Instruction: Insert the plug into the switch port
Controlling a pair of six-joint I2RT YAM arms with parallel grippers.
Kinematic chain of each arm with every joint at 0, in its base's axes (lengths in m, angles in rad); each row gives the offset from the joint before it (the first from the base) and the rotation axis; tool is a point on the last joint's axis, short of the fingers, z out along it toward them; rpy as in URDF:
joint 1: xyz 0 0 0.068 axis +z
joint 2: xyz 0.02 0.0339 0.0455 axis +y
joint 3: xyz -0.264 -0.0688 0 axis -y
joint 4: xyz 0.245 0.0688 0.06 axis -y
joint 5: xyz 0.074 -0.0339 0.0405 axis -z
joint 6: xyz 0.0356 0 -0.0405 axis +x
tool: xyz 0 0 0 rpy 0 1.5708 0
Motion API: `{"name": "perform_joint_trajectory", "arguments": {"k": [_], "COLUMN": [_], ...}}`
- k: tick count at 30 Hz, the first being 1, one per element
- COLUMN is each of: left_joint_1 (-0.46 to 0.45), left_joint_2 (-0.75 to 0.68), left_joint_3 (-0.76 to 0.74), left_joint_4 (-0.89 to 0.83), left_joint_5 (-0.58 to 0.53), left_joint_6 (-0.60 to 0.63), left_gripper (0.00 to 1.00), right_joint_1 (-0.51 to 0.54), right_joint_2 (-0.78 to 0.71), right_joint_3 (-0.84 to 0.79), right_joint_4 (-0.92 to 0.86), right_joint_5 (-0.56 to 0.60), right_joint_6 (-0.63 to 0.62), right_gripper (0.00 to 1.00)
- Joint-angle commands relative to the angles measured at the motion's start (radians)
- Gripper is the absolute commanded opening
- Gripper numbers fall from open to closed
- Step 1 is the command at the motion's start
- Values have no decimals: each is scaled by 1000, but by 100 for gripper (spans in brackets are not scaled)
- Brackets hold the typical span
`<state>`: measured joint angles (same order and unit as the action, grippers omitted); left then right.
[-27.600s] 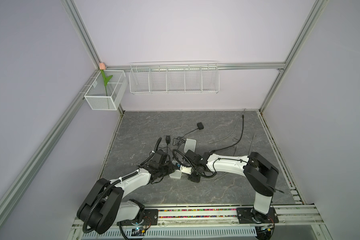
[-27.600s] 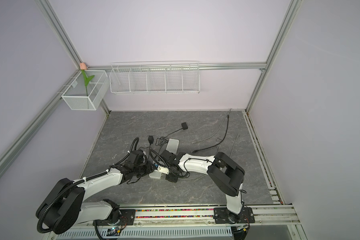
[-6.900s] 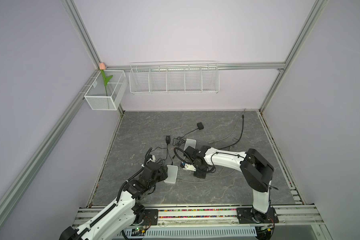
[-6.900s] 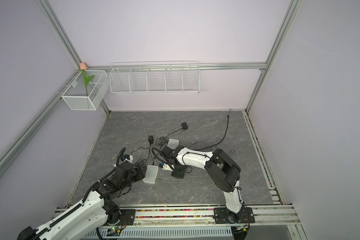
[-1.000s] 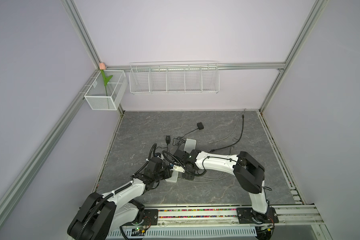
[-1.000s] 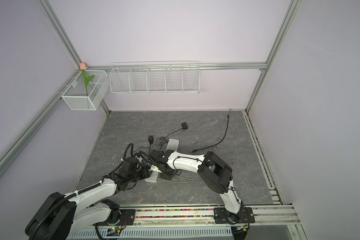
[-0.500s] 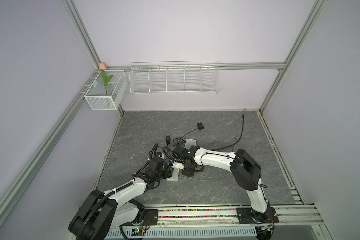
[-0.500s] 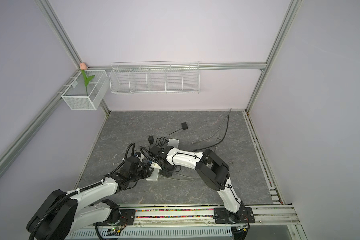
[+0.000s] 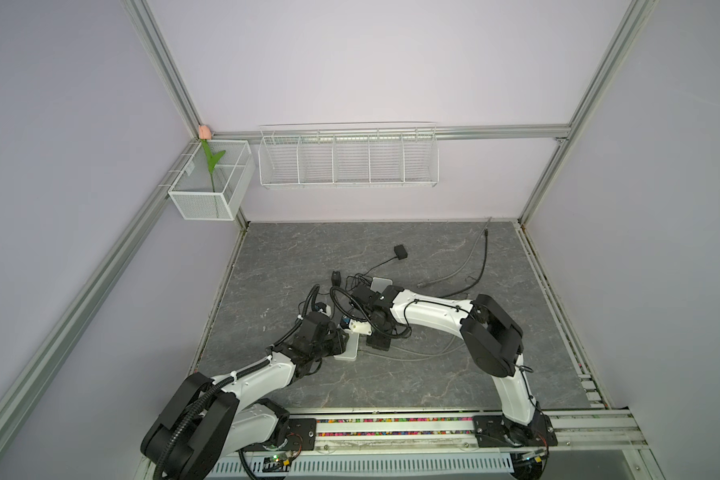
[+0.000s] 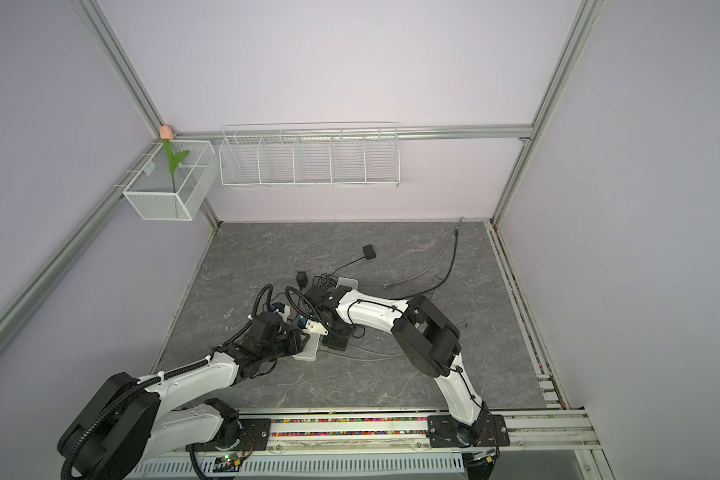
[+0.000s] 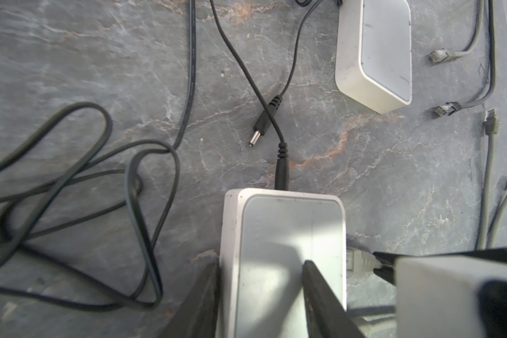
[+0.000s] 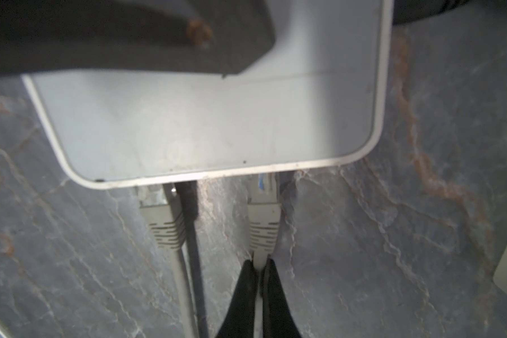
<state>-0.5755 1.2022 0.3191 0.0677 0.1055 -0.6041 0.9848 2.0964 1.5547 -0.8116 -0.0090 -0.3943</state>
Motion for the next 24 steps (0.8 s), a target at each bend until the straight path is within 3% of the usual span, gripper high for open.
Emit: {"name": "perform_joint_trajectory", "arguments": {"k": [1, 15, 24], "left_joint_1": [-72, -108, -159], "left_joint_2": [50, 78, 144], "left_joint_3": [7, 20, 41], "left_joint_4": [-40, -24, 4], "left_joint_5": [217, 256, 270], "left_joint_6": [32, 52, 60], "left_gripper": [43, 43, 43], "right_joint_1": [31, 25, 18], "right_joint_2": [20, 67, 131], "right_joint_3": [91, 138, 280], "right_joint_4": [357, 423, 362], "right_joint_5": [-187, -259, -300], "right_joint_6": [-55, -75, -114], "right_gripper": [7, 7, 7]}}
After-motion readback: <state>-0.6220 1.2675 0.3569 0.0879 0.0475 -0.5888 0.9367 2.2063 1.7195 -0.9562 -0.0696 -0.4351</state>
